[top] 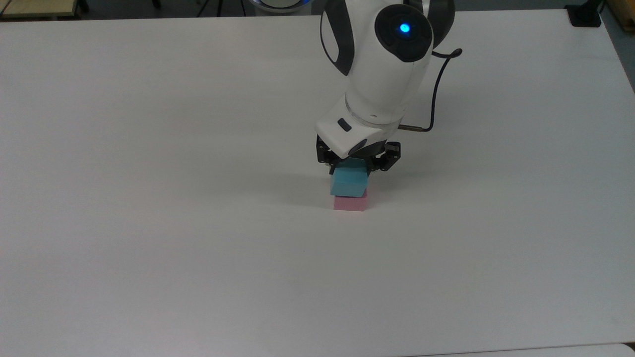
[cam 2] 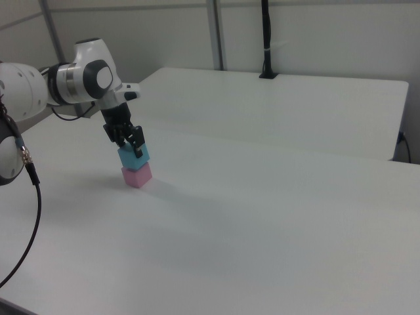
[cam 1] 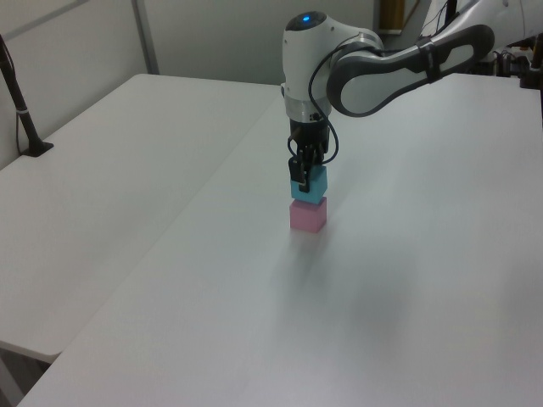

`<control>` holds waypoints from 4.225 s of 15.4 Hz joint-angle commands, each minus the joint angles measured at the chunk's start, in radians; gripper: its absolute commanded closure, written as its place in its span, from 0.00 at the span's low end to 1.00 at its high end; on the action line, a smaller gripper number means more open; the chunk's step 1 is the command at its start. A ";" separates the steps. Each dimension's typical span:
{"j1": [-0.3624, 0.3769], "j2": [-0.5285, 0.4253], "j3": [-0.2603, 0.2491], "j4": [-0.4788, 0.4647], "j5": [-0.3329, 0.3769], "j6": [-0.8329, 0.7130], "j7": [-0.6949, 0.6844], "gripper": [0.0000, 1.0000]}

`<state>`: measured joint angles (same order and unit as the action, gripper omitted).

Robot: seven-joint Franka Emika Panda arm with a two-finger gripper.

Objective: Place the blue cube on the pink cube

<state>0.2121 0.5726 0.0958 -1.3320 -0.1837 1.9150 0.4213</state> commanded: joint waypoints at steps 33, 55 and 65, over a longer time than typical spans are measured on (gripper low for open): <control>-0.215 -0.603 -0.060 -0.232 0.138 -0.292 -0.063 0.00; -0.252 -0.675 -0.149 -0.305 0.135 -0.290 -0.329 0.00; -0.252 -0.660 -0.146 -0.303 0.135 -0.283 -0.368 0.00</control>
<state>-0.0478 -0.0777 -0.0502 -1.6107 -0.0644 1.6097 0.0676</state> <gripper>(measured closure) 0.000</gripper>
